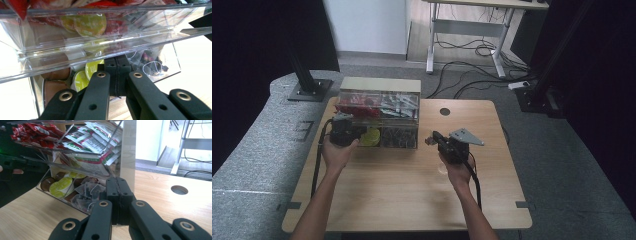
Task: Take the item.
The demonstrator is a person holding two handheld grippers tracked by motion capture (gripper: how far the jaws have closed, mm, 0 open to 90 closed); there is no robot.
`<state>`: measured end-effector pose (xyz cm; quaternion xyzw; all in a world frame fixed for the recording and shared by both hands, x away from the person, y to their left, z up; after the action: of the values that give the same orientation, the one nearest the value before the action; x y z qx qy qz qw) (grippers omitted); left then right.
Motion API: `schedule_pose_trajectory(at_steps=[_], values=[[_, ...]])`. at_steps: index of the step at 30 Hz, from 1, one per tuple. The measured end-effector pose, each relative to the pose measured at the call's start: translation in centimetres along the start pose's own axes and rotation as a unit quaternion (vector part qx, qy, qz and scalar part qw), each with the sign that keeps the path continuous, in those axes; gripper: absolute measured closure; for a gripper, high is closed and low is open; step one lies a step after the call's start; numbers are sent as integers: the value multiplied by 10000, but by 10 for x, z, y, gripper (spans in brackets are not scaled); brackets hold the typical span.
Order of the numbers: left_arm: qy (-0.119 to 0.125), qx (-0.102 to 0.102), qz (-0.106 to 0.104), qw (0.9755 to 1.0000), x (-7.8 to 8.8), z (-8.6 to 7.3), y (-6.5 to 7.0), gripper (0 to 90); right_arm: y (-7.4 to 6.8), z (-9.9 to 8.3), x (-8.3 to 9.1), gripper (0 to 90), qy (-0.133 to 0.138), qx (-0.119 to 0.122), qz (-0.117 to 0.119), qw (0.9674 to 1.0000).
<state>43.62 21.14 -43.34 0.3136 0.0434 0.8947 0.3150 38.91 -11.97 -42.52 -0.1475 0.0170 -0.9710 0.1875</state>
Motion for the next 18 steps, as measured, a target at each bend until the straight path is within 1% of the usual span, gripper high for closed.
schedule_pose_trajectory(at_steps=[8, 18], values=[[9, 16, -4, 10000, 1, 0, 1, 900, 10, -3, 6, 892, 9, -33, -93, 10000], [5, 9, 6, 10000, 1, 0, 1, 900, 19, -9, 12, 892, -16, -59, -172, 9998]])
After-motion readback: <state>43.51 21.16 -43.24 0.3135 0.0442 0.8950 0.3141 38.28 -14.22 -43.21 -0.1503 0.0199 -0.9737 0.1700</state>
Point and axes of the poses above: each handheld gripper's, and its own axes: x roughly backward along the jaws, z roughly out of its top, y roughly to its right, the point moved 3 cm from there along -x, roughly forward along the jaws, and after that the axes turned 11 degrees about -z, right-handed, at the moved point
